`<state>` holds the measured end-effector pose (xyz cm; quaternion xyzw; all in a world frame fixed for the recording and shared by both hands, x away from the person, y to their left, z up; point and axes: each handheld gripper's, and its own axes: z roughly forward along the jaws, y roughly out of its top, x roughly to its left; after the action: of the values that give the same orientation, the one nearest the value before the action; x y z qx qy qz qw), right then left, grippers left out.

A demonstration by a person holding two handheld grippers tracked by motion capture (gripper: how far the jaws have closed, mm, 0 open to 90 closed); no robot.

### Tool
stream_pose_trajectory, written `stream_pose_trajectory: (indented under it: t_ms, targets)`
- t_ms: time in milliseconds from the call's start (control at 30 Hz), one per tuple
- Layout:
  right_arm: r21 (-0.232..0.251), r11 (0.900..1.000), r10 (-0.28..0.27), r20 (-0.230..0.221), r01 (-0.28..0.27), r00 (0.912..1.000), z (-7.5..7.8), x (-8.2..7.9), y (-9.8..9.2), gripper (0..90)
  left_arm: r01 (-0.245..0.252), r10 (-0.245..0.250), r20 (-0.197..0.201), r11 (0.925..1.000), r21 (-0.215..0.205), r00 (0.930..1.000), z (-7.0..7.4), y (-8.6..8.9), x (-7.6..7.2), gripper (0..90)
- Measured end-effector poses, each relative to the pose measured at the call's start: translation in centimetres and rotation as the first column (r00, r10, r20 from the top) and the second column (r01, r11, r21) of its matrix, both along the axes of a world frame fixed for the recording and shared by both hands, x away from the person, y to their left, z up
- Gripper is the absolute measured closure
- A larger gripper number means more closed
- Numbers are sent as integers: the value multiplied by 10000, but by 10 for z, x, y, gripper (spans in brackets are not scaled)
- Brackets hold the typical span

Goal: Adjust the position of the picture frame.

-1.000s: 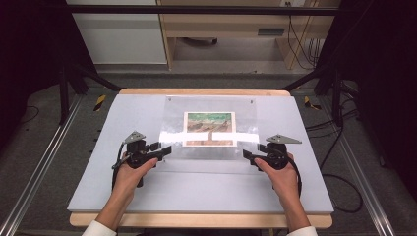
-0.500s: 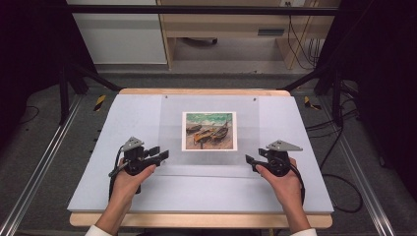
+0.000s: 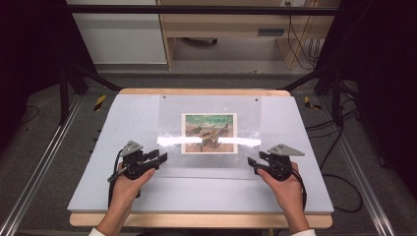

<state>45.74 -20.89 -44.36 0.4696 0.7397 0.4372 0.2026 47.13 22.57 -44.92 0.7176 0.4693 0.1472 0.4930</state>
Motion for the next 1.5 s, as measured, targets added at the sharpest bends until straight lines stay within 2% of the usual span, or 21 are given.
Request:
stream_pose_trajectory:
  t_ms: [233, 333, 1133, 1233, 1333, 1500]
  targets:
    - [106, 9999, -81, 23, 81, 10000, -1, -6, -2, 527, 95, -97, 76, 9997, 247, 9999, 0, 1, -6, 588]
    - [-28, 10000, -57, 53, 57, 10000, -1, -8, -2, 547, 214, -217, 85, 9992, 326, 9997, 0, 3, -8, 603]
    - [-311, 9995, -53, 89, 55, 9999, -2, -16, -3, 600, 388, -395, 105, 9977, 564, 9992, -1, 5, -14, 648]
    - [-306, 9995, -66, 91, 69, 9999, -2, -17, -2, 602, 354, -359, 81, 9981, 500, 9993, -1, 5, -15, 652]
    - [-323, 9994, -76, 131, 80, 9999, -2, -17, -2, 603, 245, -245, -65, 9997, 88, 9997, -3, 7, -15, 668]
    - [-376, 9992, -108, 117, 112, 9999, -2, -20, -2, 618, 332, -331, -76, 9992, 210, 9994, -2, 8, -16, 677]
